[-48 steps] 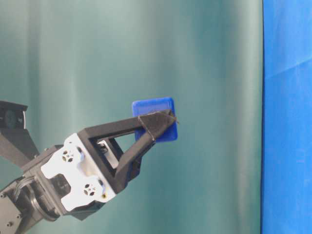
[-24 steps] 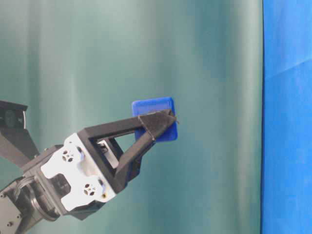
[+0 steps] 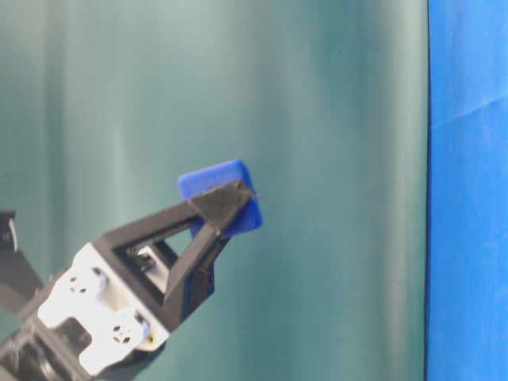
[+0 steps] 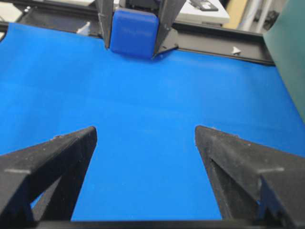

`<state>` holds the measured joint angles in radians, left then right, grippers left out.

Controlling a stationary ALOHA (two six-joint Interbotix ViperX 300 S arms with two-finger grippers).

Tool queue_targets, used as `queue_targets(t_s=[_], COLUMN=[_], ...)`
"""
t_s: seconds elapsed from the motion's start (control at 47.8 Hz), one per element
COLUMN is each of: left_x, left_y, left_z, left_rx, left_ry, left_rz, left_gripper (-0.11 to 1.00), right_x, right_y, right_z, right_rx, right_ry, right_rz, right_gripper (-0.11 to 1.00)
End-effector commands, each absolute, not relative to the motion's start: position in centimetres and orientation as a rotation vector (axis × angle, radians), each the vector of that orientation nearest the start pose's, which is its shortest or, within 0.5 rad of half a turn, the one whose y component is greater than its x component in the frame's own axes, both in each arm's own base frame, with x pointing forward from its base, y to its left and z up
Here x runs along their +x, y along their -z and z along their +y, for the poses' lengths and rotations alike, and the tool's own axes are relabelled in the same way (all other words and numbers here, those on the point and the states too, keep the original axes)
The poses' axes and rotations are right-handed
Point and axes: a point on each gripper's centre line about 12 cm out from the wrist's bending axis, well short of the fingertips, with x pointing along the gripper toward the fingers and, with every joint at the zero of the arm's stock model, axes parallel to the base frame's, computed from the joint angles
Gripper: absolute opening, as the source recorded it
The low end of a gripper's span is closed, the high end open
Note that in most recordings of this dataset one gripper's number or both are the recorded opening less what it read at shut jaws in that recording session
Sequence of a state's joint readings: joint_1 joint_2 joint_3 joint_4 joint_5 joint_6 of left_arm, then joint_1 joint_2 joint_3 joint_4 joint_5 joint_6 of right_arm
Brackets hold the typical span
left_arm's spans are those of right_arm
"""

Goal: Handover the blue block to the right arm after grasping it with the left arm, then place it in the designated position.
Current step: 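Lift the cube and pull the left gripper back to the left, then rotate the open right gripper and reach it toward the held cube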

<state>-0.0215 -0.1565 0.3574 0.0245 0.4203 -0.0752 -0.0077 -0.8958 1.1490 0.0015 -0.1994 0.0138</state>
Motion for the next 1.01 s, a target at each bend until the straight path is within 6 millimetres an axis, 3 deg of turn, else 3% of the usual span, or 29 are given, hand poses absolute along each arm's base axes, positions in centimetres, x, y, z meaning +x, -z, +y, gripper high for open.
queue_targets(t_s=[0.0,0.23,0.482,0.984], left_x=[39.1,36.7,35.5,35.2], left_y=[-32.6,-33.1,-32.4,-31.9], left_z=[-0.9,-0.9,-0.9,-0.9], left_rx=[-0.041,-0.042,-0.046,-0.054], left_ry=[0.004,0.017,0.028,0.030], left_rz=[0.483,0.272,0.094,0.047], left_gripper=[0.48,0.48,0.48,0.48], right_x=[21.4,21.5,21.5,21.6], right_y=[-29.1,-29.5,-29.7,-29.7], right_z=[-0.2,-0.2,-0.2,-0.2], right_rx=[0.015,0.011,0.009,0.008], right_ry=[0.011,0.011,0.010,0.010], right_rz=[0.024,0.014,0.008,0.009], right_gripper=[0.96,0.96,0.96,0.96])
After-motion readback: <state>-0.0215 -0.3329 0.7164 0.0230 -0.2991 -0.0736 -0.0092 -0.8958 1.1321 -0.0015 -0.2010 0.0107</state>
